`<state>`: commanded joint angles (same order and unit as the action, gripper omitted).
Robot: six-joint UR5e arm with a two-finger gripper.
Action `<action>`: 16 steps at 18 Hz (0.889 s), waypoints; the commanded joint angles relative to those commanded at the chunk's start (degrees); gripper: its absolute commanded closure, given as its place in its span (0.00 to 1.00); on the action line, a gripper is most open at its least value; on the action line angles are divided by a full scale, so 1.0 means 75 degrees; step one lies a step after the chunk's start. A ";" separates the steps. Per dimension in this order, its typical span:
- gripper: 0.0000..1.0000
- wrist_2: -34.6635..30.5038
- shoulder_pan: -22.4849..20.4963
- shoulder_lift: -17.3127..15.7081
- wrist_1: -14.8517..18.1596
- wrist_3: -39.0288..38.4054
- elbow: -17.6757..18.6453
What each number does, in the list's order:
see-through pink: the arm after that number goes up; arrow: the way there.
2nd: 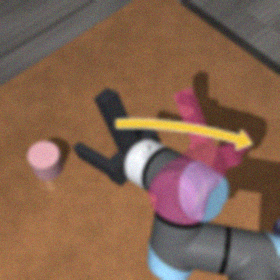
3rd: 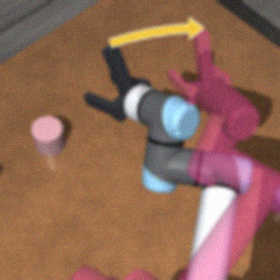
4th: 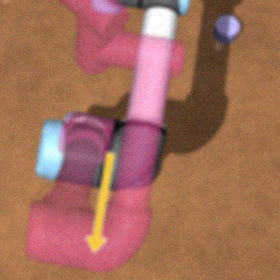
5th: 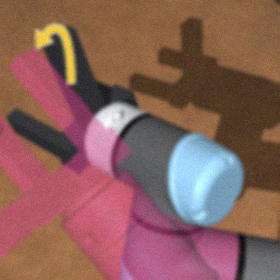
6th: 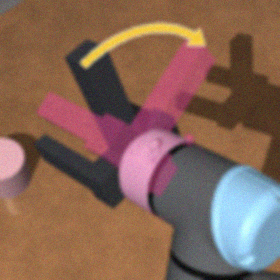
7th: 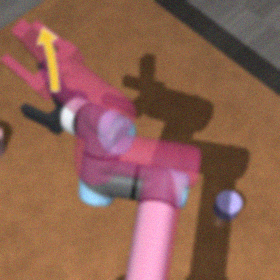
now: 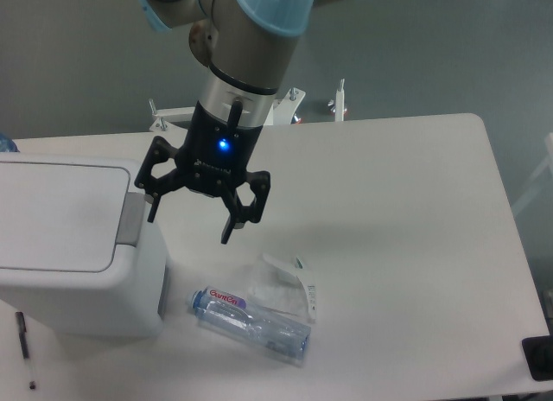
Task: Open the trash can
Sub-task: 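Move the open gripper over to the trash can lid edge, then push the gripper against the lid edge to flip the lid open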
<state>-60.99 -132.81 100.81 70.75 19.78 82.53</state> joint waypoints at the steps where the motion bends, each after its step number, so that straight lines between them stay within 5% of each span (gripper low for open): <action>1: 0.00 -0.0024 0.0035 0.0058 0.0000 0.0000 0.0000; 16: 0.00 -0.0376 0.0282 0.0282 -0.0070 0.0000 -0.0047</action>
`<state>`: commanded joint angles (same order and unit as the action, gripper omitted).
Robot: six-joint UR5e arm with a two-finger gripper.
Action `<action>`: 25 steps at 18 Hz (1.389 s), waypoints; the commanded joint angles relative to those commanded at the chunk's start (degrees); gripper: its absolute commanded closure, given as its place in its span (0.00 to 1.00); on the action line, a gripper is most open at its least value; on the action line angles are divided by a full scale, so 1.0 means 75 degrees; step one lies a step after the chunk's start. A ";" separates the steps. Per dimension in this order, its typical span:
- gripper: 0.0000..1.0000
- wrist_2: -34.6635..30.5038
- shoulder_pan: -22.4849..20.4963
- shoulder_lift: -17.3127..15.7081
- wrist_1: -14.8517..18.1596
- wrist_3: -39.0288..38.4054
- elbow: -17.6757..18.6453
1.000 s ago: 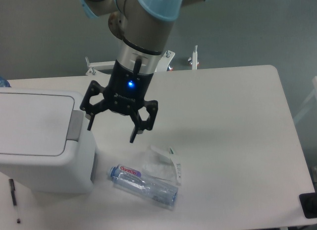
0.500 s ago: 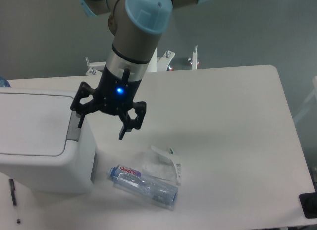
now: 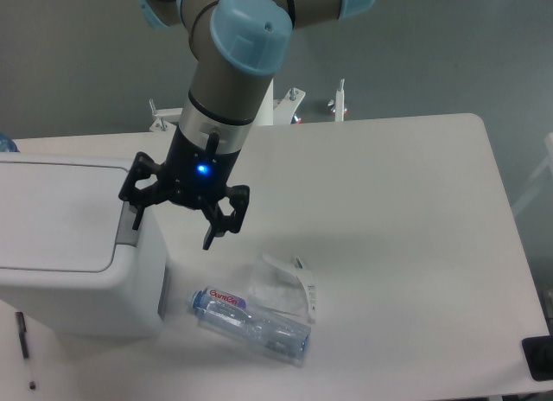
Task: Open the trash can
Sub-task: 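Push the gripper against the lid edge to flip the lid open, then hold the gripper beside the opened trash can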
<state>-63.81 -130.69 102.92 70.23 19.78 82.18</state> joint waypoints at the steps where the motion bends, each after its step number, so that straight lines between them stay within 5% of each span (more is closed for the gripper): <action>1: 0.00 -0.0023 0.0000 0.0000 0.0000 0.0000 0.0012; 25: 0.00 -0.0082 0.0047 0.0070 -0.0233 0.0140 -0.0117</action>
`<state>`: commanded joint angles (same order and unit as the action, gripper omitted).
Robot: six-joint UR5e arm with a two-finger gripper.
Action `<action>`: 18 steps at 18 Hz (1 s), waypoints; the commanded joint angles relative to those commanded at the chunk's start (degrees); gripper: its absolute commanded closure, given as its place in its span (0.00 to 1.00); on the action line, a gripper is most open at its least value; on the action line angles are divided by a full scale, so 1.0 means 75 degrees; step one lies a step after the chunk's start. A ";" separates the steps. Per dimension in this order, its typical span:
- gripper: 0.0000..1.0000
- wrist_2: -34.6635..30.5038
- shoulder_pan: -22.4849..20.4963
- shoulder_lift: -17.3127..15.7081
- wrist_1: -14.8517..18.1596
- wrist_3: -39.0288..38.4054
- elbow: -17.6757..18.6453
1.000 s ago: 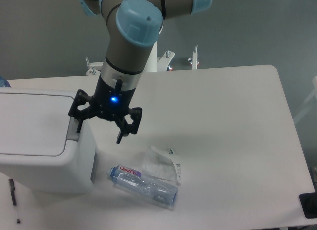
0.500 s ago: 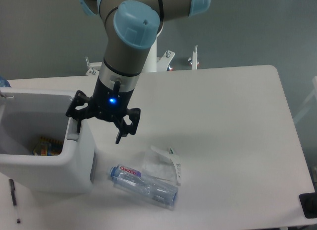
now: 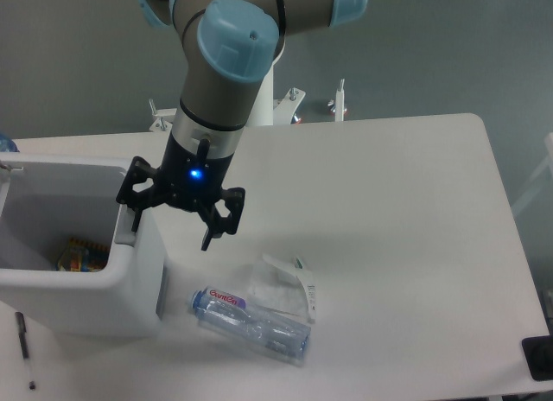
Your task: Open the trash can
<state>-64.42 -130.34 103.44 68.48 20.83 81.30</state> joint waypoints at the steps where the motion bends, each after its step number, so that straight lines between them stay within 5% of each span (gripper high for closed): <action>1: 0.00 0.0000 -0.0035 0.0024 -0.0117 0.0000 -0.0047; 7: 0.00 -0.0116 -0.0643 0.0024 -0.0282 0.0771 -0.0352; 11: 0.00 -0.1274 -0.1100 0.0129 -0.0282 0.1616 -0.0212; 18: 0.00 -0.1441 -0.2003 0.0914 -0.0282 0.2460 -0.0422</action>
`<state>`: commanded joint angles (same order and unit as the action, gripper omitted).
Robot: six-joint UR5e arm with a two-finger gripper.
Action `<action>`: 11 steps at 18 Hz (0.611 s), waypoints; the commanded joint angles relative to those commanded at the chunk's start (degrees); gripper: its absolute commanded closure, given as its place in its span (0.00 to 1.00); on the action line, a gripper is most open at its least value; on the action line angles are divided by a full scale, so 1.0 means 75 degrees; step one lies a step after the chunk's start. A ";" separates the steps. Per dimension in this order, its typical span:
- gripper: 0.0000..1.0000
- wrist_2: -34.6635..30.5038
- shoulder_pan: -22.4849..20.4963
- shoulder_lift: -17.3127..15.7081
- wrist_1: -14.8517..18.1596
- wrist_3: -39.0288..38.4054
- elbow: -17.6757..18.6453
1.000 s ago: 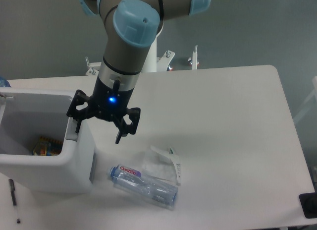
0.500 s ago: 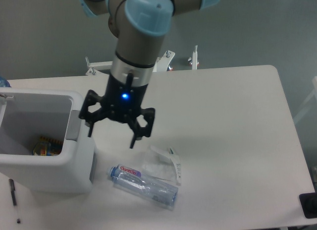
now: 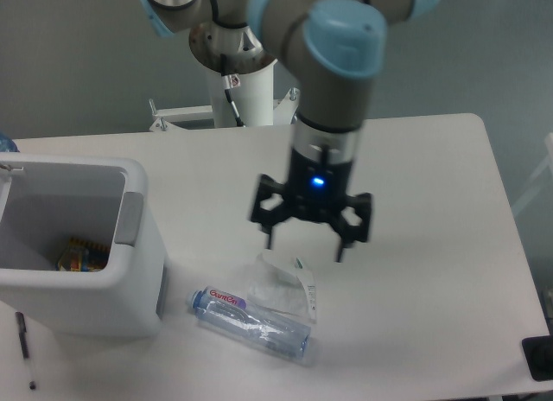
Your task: Open the trash can
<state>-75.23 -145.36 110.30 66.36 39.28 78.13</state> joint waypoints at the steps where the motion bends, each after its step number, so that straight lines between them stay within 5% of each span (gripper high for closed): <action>1: 0.00 -0.0012 -0.0012 0.0082 -0.0012 0.0175 0.0000; 11: 0.00 -0.1345 -0.0422 0.1031 -0.0012 0.3046 -0.0457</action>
<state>-85.32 -148.53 118.04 66.27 62.12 74.70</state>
